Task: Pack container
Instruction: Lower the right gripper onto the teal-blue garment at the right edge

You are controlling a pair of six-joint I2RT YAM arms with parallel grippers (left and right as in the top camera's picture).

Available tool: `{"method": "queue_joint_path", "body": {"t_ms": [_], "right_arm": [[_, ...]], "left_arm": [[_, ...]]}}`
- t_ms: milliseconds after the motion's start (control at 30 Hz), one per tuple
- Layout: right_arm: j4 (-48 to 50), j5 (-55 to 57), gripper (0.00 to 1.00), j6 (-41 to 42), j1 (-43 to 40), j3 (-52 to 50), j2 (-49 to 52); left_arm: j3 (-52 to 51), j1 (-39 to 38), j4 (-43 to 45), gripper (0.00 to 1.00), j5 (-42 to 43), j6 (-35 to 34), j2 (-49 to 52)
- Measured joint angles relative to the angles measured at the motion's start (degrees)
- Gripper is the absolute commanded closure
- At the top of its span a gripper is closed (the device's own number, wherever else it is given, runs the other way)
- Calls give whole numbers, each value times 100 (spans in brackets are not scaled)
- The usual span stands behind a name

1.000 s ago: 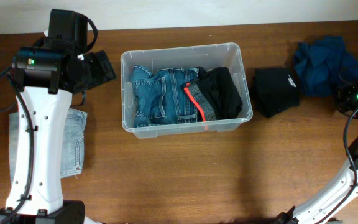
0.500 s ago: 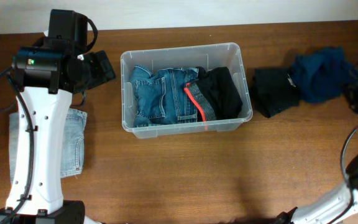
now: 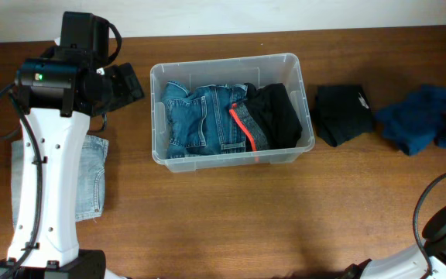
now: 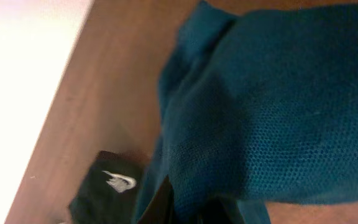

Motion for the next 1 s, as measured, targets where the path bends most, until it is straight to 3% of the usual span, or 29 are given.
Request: {"method": "queue_joint_path", "body": {"t_ms": [267, 367, 433, 500, 733, 767, 1000], "right_arm": [[125, 529, 96, -17, -37, -850, 2], [179, 588, 90, -17, -42, -1174, 11], [199, 616, 77, -31, -42, -1342, 11], [201, 634, 53, -50, -42, -1427, 11], [-55, 691, 16, -48, -44, -1473, 11], [-96, 721, 2, -44, -44, -1473, 11], [-50, 1049, 2, 286, -42, -1528, 11]], "left_arm": [[0, 0, 0, 1, 0, 0, 0], [0, 0, 2, 1, 0, 0, 0], [0, 0, 2, 1, 0, 0, 0], [0, 0, 0, 1, 0, 0, 0], [0, 0, 0, 1, 0, 0, 0], [0, 0, 0, 1, 0, 0, 0], [0, 0, 0, 1, 0, 2, 0]]}}
